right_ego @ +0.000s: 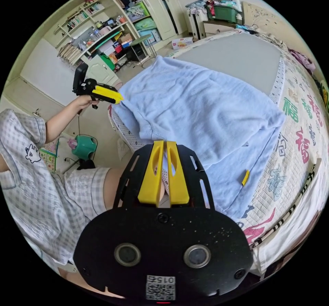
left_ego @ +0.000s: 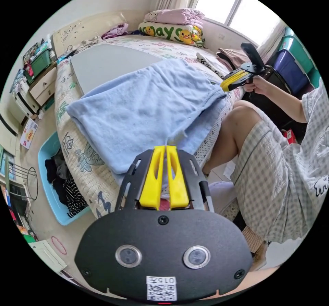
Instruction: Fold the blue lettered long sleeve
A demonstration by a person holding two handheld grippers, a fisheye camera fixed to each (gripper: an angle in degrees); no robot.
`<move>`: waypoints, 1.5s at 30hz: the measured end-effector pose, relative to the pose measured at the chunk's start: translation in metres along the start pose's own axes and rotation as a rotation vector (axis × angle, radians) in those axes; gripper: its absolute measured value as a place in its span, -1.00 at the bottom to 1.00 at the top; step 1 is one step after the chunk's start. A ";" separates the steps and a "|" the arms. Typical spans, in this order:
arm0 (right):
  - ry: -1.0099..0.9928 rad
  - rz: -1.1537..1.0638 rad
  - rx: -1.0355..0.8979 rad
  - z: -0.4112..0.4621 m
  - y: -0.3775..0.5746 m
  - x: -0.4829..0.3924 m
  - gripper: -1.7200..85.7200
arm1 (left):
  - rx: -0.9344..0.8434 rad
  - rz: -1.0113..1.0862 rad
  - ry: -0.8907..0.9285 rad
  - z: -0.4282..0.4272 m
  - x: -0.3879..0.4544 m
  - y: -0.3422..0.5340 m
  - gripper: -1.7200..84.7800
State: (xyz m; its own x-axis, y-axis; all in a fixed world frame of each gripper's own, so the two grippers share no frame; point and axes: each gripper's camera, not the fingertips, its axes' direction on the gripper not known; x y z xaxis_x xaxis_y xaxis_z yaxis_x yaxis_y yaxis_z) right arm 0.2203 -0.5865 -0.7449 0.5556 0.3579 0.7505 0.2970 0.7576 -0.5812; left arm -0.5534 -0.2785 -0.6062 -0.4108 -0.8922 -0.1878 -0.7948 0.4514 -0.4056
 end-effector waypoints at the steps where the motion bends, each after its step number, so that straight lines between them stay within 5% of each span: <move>1: -0.005 0.016 0.031 -0.005 -0.001 0.001 -0.95 | 0.011 0.000 -0.012 -0.003 -0.003 -0.004 -0.94; 13: -0.123 0.096 0.075 0.007 -0.008 0.016 -0.95 | -0.015 0.185 0.093 0.012 0.003 -0.039 -0.71; 18: -0.120 0.108 0.033 0.026 -0.001 0.011 -0.95 | -0.091 0.256 0.031 0.028 0.012 -0.046 -0.76; 25: -0.149 0.122 0.009 0.041 0.012 0.007 -0.95 | -0.040 0.125 0.232 0.016 -0.024 -0.051 -0.78; 45: -0.193 0.144 -0.027 0.091 0.057 0.009 -0.95 | -0.165 0.260 0.175 0.032 -0.014 -0.046 -0.82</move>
State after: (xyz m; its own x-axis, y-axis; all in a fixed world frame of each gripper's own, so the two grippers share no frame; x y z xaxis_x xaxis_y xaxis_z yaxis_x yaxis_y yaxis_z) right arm 0.1714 -0.4902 -0.7425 0.4359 0.5604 0.7043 0.2478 0.6776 -0.6925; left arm -0.4969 -0.2869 -0.6137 -0.6674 -0.7373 -0.1042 -0.7095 0.6721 -0.2118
